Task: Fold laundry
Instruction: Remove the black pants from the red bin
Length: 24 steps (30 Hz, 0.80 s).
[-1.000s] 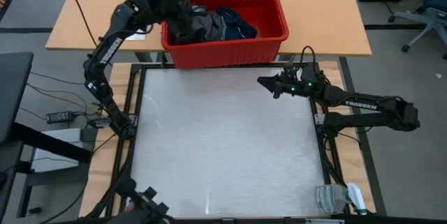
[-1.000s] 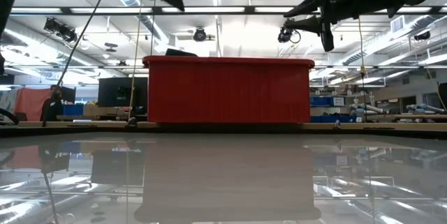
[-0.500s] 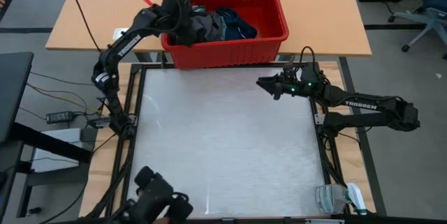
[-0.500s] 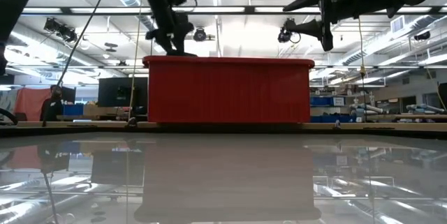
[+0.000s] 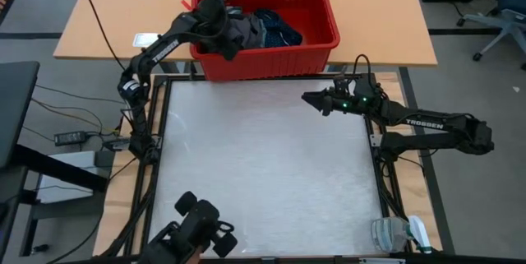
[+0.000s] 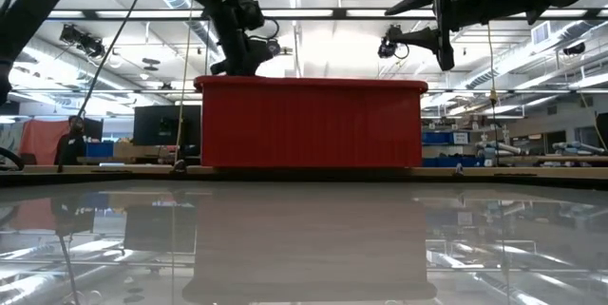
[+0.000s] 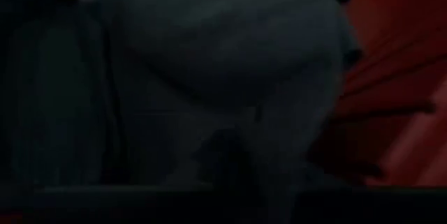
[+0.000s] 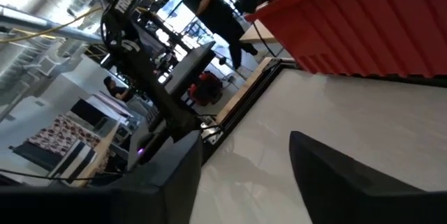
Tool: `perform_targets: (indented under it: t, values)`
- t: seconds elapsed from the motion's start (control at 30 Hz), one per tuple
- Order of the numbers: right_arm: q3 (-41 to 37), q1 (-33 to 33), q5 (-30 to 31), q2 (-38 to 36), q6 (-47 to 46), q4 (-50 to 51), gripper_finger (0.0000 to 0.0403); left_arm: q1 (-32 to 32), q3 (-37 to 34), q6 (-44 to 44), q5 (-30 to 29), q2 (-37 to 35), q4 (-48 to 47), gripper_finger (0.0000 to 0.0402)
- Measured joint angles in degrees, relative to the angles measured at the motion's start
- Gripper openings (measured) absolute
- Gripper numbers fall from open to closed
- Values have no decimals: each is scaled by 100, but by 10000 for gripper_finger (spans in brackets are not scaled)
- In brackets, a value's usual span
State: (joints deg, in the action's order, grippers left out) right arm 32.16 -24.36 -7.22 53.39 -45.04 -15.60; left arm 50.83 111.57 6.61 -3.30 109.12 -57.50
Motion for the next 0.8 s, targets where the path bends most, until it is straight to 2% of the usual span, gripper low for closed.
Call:
perform_targets:
  t: [0.07, 0.23, 0.4, 0.63, 0.8]
  values:
    - [-1, 0, 14, 0, -2, 12, 179, -28, 92, 2, -3, -109, 45, 16]
    - [-2, -4, 27, 0, 2, 40, 91, -234, 634, 322, 38, -657, 103, 5]
    - [0, -4, 89, 0, 48, 113, 12, -735, 1328, 1046, 944, -1253, 131, 4]
    - [-2, -19, 336, 0, 163, 120, 25, -1476, 2223, 1037, 2032, -1823, 164, 4]
    - [-1, -24, 328, 0, 200, 118, 7, -2034, 2297, 658, 2845, -2193, 615, 3]
